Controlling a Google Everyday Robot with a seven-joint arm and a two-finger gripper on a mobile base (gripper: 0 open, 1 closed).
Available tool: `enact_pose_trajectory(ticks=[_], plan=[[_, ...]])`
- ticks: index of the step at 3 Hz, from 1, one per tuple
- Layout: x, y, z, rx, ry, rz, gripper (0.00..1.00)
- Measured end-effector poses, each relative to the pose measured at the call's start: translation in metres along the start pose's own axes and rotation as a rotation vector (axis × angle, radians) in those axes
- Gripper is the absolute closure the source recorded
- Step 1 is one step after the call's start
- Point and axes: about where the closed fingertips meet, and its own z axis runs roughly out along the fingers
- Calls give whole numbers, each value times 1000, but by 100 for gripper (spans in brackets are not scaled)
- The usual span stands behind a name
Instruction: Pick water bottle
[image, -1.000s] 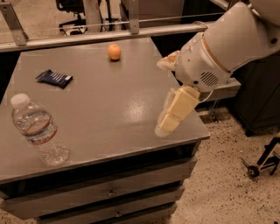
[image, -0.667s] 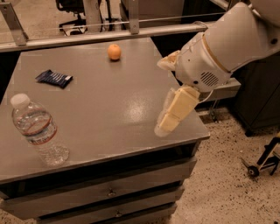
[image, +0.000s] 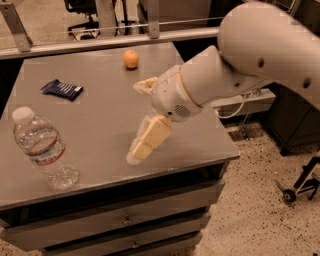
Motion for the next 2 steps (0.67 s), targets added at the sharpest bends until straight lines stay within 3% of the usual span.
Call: enact_pose_trajectory(ticks=[2], plan=[[-49, 7, 81, -115, -324, 11, 0]])
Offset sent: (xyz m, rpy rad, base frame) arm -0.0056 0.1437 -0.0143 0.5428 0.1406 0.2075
